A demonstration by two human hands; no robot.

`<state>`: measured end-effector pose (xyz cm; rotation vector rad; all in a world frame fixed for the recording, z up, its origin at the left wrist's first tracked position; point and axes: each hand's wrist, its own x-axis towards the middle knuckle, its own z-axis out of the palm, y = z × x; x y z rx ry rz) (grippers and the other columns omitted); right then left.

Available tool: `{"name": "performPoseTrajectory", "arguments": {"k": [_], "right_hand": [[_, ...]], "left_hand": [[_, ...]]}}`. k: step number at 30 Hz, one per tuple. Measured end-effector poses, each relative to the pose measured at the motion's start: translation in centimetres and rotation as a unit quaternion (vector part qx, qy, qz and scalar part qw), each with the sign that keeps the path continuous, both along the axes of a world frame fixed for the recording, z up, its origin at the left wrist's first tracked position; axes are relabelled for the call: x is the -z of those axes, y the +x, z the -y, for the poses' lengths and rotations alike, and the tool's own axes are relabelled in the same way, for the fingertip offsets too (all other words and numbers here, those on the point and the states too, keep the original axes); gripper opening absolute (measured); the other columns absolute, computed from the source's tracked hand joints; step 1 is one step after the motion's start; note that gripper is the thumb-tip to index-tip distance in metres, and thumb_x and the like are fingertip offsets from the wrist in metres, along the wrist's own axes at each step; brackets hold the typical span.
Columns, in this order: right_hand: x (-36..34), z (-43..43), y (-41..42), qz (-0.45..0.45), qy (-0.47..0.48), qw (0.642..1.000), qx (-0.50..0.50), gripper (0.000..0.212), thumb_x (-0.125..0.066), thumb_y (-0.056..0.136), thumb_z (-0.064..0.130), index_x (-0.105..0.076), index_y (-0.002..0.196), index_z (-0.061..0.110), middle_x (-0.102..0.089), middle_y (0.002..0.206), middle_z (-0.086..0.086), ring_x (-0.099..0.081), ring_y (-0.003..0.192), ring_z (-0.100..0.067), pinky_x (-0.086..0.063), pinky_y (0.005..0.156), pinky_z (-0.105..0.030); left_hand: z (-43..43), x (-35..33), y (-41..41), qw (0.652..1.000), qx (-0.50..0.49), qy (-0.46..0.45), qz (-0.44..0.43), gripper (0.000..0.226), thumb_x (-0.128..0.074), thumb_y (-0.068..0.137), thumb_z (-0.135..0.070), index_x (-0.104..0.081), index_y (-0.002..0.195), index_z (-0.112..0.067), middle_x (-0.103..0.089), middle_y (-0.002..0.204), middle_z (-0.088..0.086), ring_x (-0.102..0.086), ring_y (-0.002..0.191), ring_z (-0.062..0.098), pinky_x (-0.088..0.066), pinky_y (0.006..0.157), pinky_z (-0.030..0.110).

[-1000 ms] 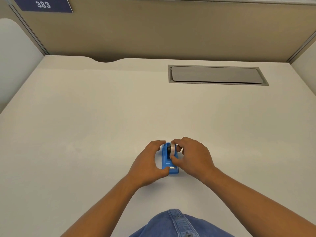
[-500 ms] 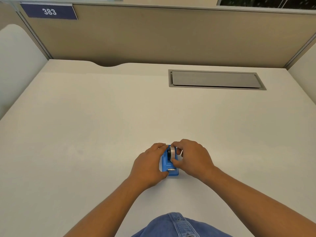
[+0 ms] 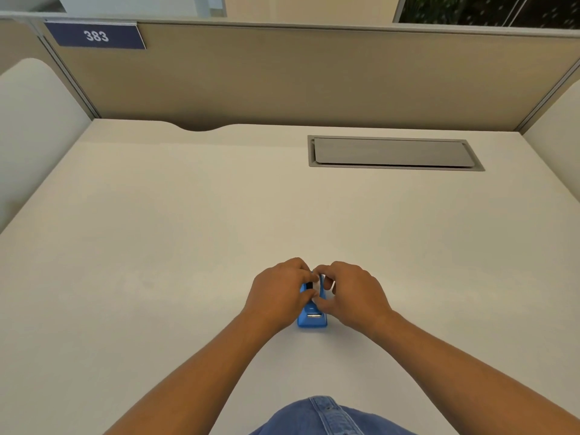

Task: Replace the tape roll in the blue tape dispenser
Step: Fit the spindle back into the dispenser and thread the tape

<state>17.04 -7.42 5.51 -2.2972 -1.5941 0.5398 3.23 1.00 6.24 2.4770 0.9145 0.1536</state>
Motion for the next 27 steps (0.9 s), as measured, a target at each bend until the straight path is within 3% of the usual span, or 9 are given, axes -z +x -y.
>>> {"name": "performPoseTrajectory", "arguments": {"k": [4, 8, 12, 15, 18, 21, 27], "right_hand": [[0.2, 0.2, 0.0, -0.008, 0.008, 1.000, 0.004, 0.033, -0.067, 0.076, 0.046, -0.062, 0.108, 0.040, -0.057, 0.082, 0.015, -0.052, 0.070, -0.007, -0.029, 0.052, -0.016], [0.7, 0.8, 0.0, -0.049, 0.009, 0.999, 0.016, 0.043, -0.073, 0.076, 0.039, -0.058, 0.117, 0.038, -0.059, 0.089, 0.017, -0.054, 0.074, -0.005, -0.041, 0.062, -0.019], [1.0, 1.5, -0.2, -0.080, 0.018, 0.996, 0.022, 0.050, -0.075, 0.075, 0.030, -0.056, 0.120, 0.038, -0.059, 0.092, 0.019, -0.058, 0.074, -0.006, -0.042, 0.064, -0.015], [0.9, 1.5, 0.0, -0.117, 0.028, 0.992, 0.039, 0.053, -0.066, 0.076, 0.017, -0.056, 0.123, 0.037, -0.060, 0.095, 0.019, -0.061, 0.073, -0.006, -0.052, 0.069, -0.023], [0.8, 1.3, 0.2, -0.131, 0.043, 0.989, 0.055, 0.043, -0.060, 0.080, 0.011, -0.064, 0.116, 0.033, -0.063, 0.095, 0.017, -0.062, 0.073, -0.006, -0.053, 0.075, -0.026], [0.7, 1.0, 0.1, -0.137, 0.059, 0.986, 0.073, 0.024, -0.060, 0.086, 0.020, -0.069, 0.104, 0.033, -0.065, 0.094, 0.018, -0.062, 0.070, -0.004, -0.052, 0.071, -0.024], [0.7, 0.6, 0.2, -0.142, 0.079, 0.983, 0.088, 0.011, -0.066, 0.088, 0.033, -0.072, 0.097, 0.031, -0.065, 0.093, 0.018, -0.062, 0.068, -0.003, -0.051, 0.068, -0.023]], "left_hand": [[-0.1, -0.1, 0.4, 1.000, -0.014, 0.009, 0.004, 0.019, -0.064, 0.090, -0.033, -0.072, 0.107, -0.030, -0.064, 0.106, -0.013, -0.062, 0.087, 0.011, -0.040, 0.066, 0.021], [0.1, -0.2, 0.5, 1.000, -0.017, 0.011, 0.008, 0.014, -0.064, 0.090, -0.030, -0.074, 0.100, -0.028, -0.065, 0.102, -0.011, -0.061, 0.082, 0.013, -0.040, 0.065, 0.022], [0.2, -0.2, 0.2, 1.000, -0.015, 0.018, 0.012, 0.013, -0.063, 0.090, -0.028, -0.075, 0.096, -0.028, -0.065, 0.100, -0.011, -0.059, 0.079, 0.012, -0.036, 0.062, 0.021], [0.3, -0.1, -0.1, 1.000, -0.004, 0.025, 0.009, 0.012, -0.063, 0.089, -0.030, -0.074, 0.094, -0.030, -0.065, 0.098, -0.011, -0.059, 0.079, 0.011, -0.036, 0.062, 0.022], [0.6, 0.1, -0.3, 1.000, -0.005, 0.008, 0.000, 0.013, -0.067, 0.084, -0.039, -0.074, 0.092, -0.033, -0.065, 0.095, -0.013, -0.060, 0.080, 0.009, -0.039, 0.062, 0.021], [0.6, 0.4, -0.4, 0.994, -0.072, -0.064, 0.046, 0.009, -0.067, 0.084, -0.039, -0.072, 0.088, -0.033, -0.066, 0.094, -0.013, -0.062, 0.075, 0.008, -0.045, 0.061, 0.021], [0.2, 1.0, 0.1, 0.980, -0.138, -0.116, 0.082, 0.019, -0.068, 0.086, -0.039, -0.072, 0.102, -0.029, -0.070, 0.095, -0.011, -0.060, 0.071, 0.006, -0.046, 0.066, 0.021]]}}
